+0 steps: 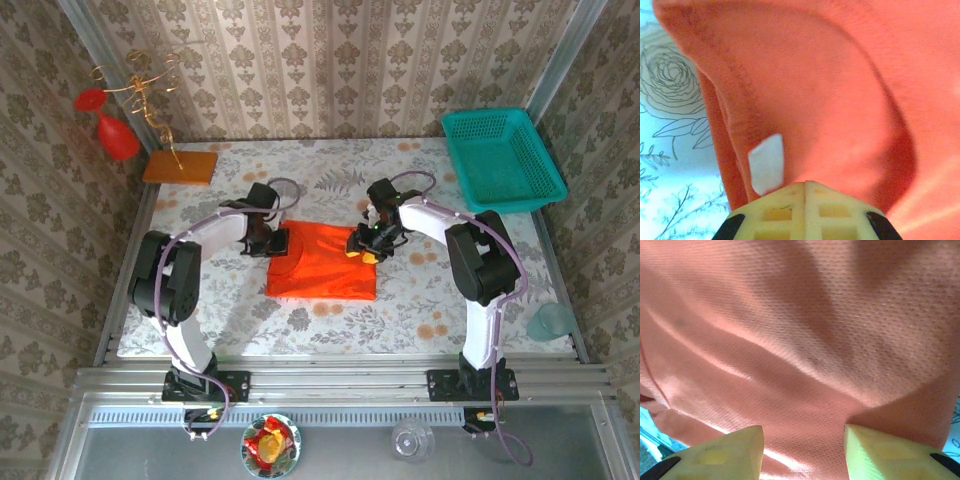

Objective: Fold the inside-out t-shirt
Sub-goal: Smooth out the T-shirt at the center of the table.

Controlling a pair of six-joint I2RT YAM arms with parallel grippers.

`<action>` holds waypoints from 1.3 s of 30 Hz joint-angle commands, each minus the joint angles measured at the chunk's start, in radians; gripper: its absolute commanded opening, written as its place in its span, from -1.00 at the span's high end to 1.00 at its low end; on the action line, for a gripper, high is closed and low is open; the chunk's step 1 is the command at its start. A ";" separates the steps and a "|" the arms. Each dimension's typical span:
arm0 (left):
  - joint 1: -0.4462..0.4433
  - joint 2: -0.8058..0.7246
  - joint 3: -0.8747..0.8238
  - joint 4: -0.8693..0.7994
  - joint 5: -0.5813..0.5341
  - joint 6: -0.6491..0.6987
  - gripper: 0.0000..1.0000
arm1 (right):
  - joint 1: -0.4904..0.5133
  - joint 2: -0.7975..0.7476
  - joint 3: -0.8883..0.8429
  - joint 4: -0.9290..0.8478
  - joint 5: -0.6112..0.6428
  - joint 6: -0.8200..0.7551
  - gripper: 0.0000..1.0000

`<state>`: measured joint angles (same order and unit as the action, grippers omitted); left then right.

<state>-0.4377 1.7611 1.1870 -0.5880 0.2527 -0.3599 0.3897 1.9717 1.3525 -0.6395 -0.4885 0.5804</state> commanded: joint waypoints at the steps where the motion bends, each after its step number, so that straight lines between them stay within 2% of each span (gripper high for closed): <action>1: -0.065 -0.038 0.085 -0.021 0.043 -0.027 1.00 | -0.005 -0.023 0.068 -0.037 -0.040 -0.006 0.07; 4: -0.097 -0.004 0.123 0.026 0.127 -0.086 0.95 | -0.006 0.020 0.122 -0.070 -0.051 -0.024 0.07; 10: -0.159 0.097 0.180 0.038 0.132 -0.097 0.94 | -0.010 0.089 0.198 -0.080 -0.084 -0.032 0.08; 16: -0.163 0.195 0.181 -0.009 0.028 -0.056 0.95 | -0.030 0.154 0.220 -0.059 -0.085 -0.027 0.08; 20: -0.161 0.239 0.178 -0.052 -0.086 -0.029 0.98 | -0.062 0.233 0.207 -0.078 0.014 -0.026 0.07; 23: -0.156 0.273 0.168 -0.081 -0.155 -0.008 1.00 | -0.072 0.242 0.169 -0.060 0.043 -0.027 0.06; 27: -0.144 0.308 0.159 -0.100 -0.160 -0.001 1.00 | -0.072 0.234 0.161 -0.060 0.032 -0.036 0.06; 33: -0.144 0.194 0.167 -0.089 -0.136 -0.004 0.94 | -0.071 0.150 0.192 -0.049 -0.048 -0.059 0.07; 39: -0.147 0.033 0.151 -0.061 -0.020 -0.062 0.90 | -0.072 0.203 0.321 -0.105 -0.104 -0.122 0.10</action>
<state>-0.5869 1.8870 1.3491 -0.6228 0.2012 -0.3931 0.3248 2.1571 1.5997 -0.7040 -0.5655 0.5102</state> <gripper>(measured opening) 0.053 0.454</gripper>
